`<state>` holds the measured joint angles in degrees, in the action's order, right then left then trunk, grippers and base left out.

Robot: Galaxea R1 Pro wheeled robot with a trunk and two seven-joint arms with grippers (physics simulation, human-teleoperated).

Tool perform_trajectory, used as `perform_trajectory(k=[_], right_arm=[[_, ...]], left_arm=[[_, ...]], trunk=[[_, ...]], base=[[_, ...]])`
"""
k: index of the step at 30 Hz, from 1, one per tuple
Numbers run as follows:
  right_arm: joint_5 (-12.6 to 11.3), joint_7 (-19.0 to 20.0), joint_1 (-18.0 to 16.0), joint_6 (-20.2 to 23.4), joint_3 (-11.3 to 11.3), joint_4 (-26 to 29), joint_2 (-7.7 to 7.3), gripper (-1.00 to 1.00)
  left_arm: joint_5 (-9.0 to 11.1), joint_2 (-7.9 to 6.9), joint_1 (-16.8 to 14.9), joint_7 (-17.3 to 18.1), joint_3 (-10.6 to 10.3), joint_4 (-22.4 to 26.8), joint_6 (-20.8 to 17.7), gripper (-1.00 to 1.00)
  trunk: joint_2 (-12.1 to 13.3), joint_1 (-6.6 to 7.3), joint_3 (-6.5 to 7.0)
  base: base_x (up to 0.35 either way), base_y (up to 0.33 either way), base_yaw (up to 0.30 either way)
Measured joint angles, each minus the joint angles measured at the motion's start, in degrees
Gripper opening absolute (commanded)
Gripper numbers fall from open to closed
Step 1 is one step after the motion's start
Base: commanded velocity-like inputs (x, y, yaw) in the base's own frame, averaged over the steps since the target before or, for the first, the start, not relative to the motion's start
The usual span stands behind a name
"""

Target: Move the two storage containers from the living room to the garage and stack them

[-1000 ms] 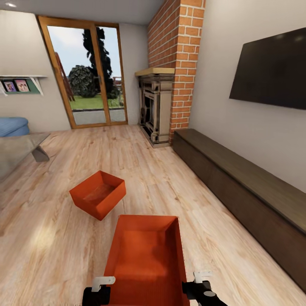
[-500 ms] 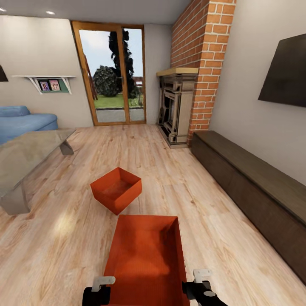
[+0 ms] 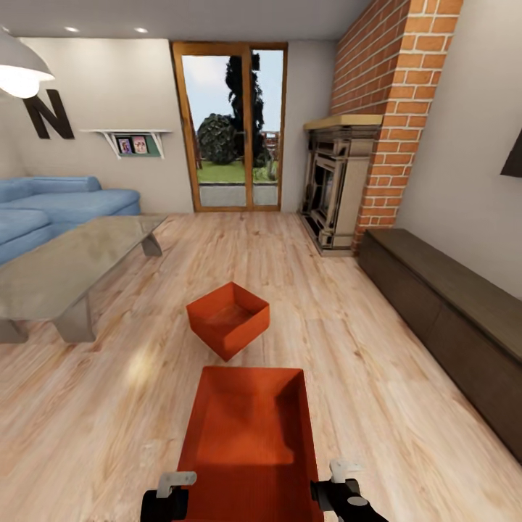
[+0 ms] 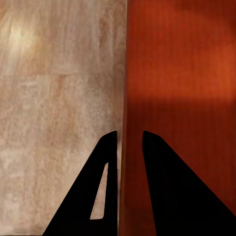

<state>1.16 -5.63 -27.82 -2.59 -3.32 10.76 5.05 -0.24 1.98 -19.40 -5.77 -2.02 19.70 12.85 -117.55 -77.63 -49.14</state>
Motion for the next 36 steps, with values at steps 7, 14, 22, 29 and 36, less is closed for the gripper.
perform_trajectory(k=[7, 14, 22, 29, 36], right_arm=[[0.01, 0.01, 0.00, 0.00, 0.01, -0.01, 0.00, -1.00], [-0.02, 0.01, 0.00, 0.00, 0.01, -0.01, 0.00, -1.00], [-0.03, 0.01, 0.00, 0.00, 0.01, -0.01, 0.00, -1.00], [-0.03, 0.01, 0.00, 0.00, 0.01, -0.01, 0.00, -1.00], [-0.01, 0.01, 0.00, 0.00, 0.02, -0.01, 0.00, -1.00]], left_arm=[[-0.02, 0.00, 0.01, 0.01, 0.03, 0.00, -0.03, -1.00], [-0.02, 0.00, 0.01, 0.01, 0.04, -0.03, -0.05, -1.00], [0.00, 0.00, 0.02, 0.00, 0.03, -0.03, -0.04, -1.00], [-0.01, 0.00, 0.02, 0.01, 0.04, -0.04, -0.05, -1.00], [-0.01, 0.00, 0.02, 0.00, 0.04, -0.04, -0.02, -1.00]], trunk=[[0.00, 0.00, 0.00], [0.00, 0.00, 0.00], [0.00, 0.00, 0.00], [0.00, 0.00, 0.00], [0.00, 0.00, 0.00]], base=[[0.000, 0.000, 0.291], [0.000, 0.000, 0.291], [0.000, 0.000, 0.291], [0.000, 0.000, 0.291], [0.000, 0.000, 0.291]])
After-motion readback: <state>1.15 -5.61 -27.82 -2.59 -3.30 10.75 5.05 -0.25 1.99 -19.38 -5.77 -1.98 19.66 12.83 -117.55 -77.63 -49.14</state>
